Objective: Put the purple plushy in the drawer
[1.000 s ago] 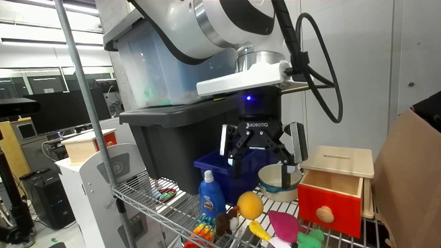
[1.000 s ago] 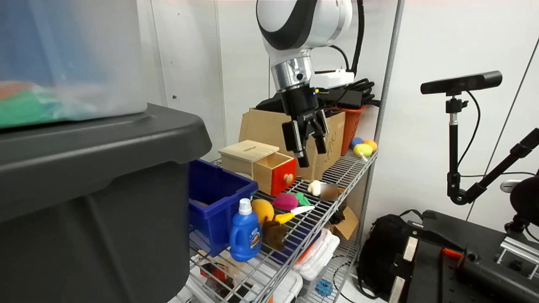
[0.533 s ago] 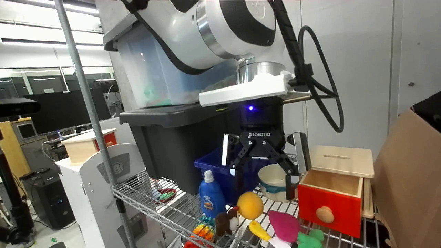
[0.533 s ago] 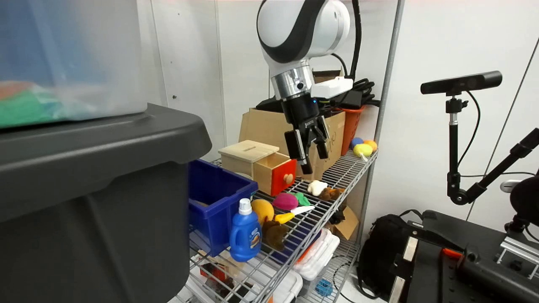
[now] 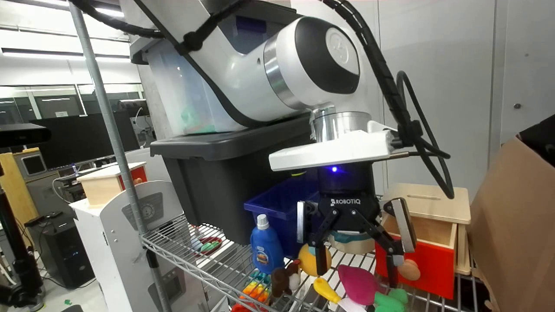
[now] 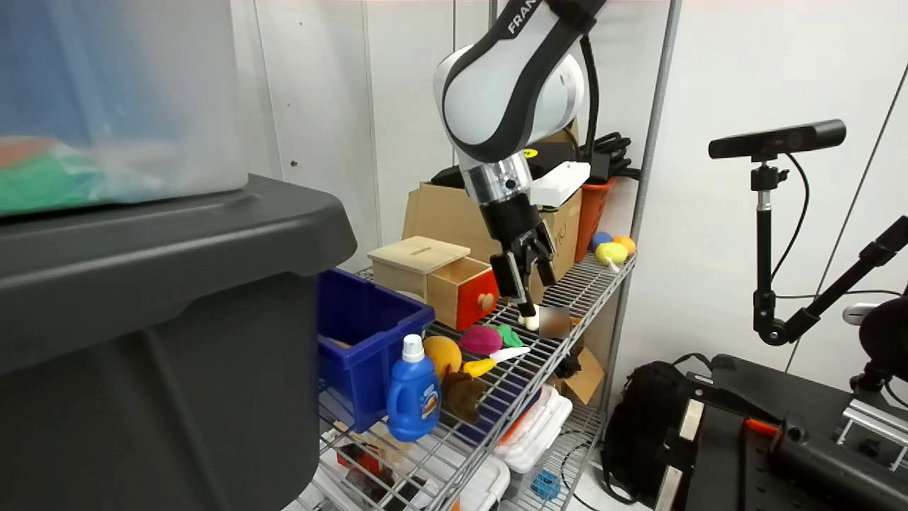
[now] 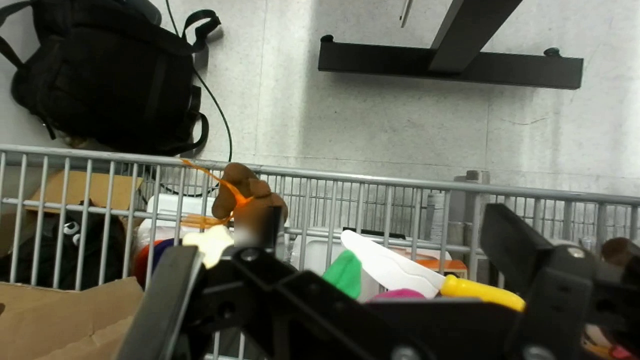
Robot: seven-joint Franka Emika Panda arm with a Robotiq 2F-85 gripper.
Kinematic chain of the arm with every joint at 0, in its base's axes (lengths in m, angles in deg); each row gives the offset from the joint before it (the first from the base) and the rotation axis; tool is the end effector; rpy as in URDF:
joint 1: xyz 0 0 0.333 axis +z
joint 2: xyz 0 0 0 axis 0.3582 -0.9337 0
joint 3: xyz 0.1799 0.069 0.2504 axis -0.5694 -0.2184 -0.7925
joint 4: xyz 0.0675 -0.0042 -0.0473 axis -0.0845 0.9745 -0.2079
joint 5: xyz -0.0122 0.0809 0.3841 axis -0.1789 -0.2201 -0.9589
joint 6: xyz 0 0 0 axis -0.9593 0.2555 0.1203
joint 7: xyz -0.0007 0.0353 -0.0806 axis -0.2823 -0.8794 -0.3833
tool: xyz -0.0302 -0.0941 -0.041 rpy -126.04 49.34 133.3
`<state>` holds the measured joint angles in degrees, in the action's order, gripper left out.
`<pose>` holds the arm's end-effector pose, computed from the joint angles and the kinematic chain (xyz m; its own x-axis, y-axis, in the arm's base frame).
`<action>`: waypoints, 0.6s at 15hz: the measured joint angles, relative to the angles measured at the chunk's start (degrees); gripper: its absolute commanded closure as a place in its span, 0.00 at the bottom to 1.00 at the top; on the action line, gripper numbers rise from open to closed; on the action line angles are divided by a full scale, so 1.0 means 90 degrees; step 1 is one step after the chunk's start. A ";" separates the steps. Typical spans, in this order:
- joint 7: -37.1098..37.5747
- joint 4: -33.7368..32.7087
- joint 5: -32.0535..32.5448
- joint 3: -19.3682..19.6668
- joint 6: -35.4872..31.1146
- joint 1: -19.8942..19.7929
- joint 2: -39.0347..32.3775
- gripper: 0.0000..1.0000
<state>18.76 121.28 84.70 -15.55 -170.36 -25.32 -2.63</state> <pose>0.6306 -0.1047 0.1694 0.9270 0.1049 -0.3602 0.1662 -0.9756 0.1434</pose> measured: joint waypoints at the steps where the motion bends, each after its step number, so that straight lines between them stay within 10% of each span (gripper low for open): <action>1: -0.0033 -0.0069 0.0022 0.0017 -0.0010 -0.0002 -0.0063 0.00; 9: -0.0173 -0.0365 0.0095 0.0051 -0.0015 -0.0003 -0.0268 0.00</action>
<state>17.21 117.99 85.56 -15.09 -170.50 -25.34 -5.05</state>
